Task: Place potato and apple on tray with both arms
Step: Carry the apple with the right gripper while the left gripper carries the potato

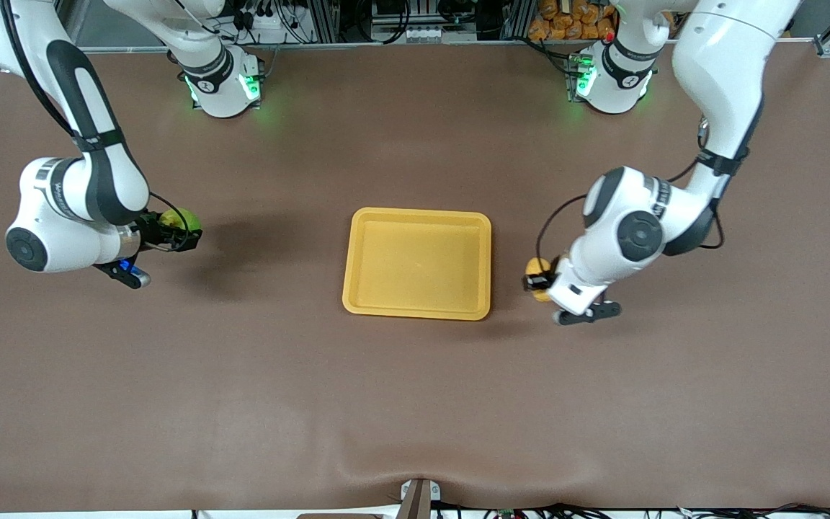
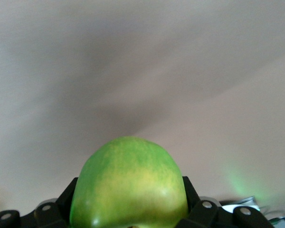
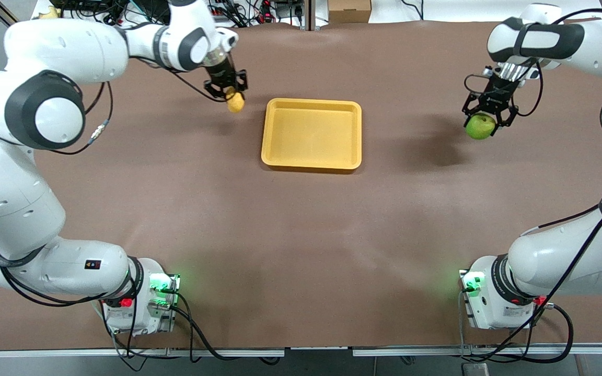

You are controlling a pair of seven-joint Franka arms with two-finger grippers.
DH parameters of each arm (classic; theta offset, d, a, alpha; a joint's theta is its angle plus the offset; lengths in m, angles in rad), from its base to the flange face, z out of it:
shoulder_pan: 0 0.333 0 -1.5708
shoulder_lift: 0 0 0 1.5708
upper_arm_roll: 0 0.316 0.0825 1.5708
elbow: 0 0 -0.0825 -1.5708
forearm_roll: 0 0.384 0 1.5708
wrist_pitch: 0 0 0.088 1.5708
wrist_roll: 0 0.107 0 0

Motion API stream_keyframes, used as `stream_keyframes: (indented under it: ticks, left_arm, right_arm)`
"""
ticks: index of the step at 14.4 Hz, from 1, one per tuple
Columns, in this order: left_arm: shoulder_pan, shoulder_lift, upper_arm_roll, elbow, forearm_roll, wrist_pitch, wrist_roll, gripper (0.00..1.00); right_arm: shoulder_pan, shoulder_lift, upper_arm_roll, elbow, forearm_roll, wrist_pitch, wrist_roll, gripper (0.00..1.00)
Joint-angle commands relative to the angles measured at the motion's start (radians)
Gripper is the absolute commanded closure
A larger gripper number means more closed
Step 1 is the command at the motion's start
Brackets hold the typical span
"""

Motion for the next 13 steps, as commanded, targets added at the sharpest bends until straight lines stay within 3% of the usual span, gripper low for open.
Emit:
stream_keyframes:
  ticks: [1,3,7,10,13]
  left_arm:
    - [-0.1,0.002,0.013,0.049,0.133,-0.027,-0.105,1.0]
    - [-0.149,0.013,0.013,0.063,0.222,-0.056,-0.165,1.0]
    - [-0.244,0.035,0.015,0.121,0.342,-0.196,-0.26,1.0]
    - [-0.325,0.116,0.015,0.192,0.444,-0.256,-0.396,1.0]
    - [-0.402,0.2,0.033,0.276,0.527,-0.308,-0.493,1.0]
  right_arm:
    - [-0.001,-0.007,0.032,0.017,0.035,-0.017,0.011,1.0]
    - [0.001,-0.007,0.076,0.02,0.037,-0.015,0.015,1.0]
    - [0.001,-0.001,0.082,0.02,0.101,-0.006,0.02,1.0]
    - [0.007,0.001,0.133,0.02,0.103,0.043,0.021,1.0]
    - [0.013,0.002,0.136,0.02,0.104,0.061,0.033,1.0]
